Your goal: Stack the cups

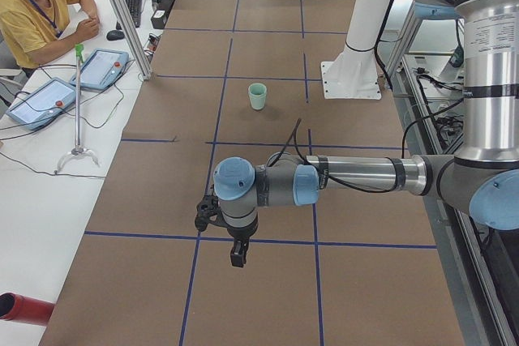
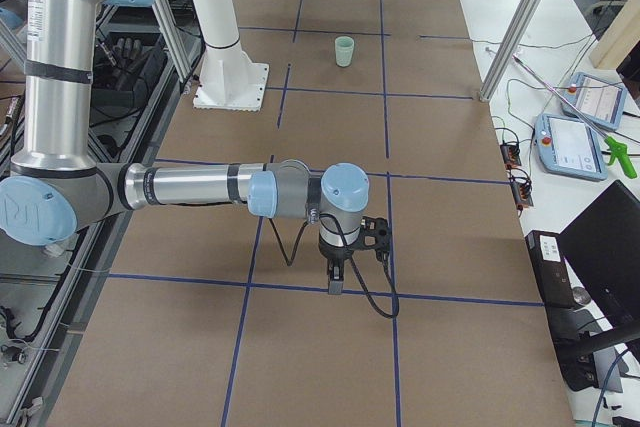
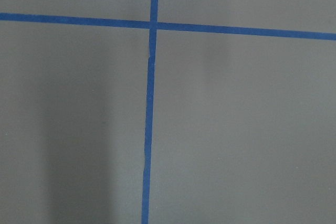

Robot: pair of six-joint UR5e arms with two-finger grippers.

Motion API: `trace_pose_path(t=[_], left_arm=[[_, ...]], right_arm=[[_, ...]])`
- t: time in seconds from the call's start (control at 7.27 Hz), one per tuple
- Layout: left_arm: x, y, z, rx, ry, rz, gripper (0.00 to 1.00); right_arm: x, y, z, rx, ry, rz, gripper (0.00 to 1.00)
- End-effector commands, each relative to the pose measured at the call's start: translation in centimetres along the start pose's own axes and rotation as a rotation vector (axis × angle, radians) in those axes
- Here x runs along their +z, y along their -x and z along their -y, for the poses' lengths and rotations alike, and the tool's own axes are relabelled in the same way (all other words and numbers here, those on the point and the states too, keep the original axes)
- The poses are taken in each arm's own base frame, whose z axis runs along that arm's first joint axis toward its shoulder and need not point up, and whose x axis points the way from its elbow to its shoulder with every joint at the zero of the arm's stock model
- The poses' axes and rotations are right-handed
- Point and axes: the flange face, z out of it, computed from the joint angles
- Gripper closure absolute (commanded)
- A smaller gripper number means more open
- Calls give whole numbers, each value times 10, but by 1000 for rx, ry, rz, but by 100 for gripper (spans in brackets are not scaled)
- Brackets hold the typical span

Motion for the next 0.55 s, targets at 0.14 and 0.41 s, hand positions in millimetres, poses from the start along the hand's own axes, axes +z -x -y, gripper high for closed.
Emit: trace_pose_path(t=[0.14, 0.41], left_arm=[[-2, -2, -1, 5, -12, -13, 0], [-6, -6, 0, 18, -21, -11, 0]], right_arm=[[1, 0, 0, 0, 2, 0, 0], [0, 0, 0, 0, 0, 0, 0]])
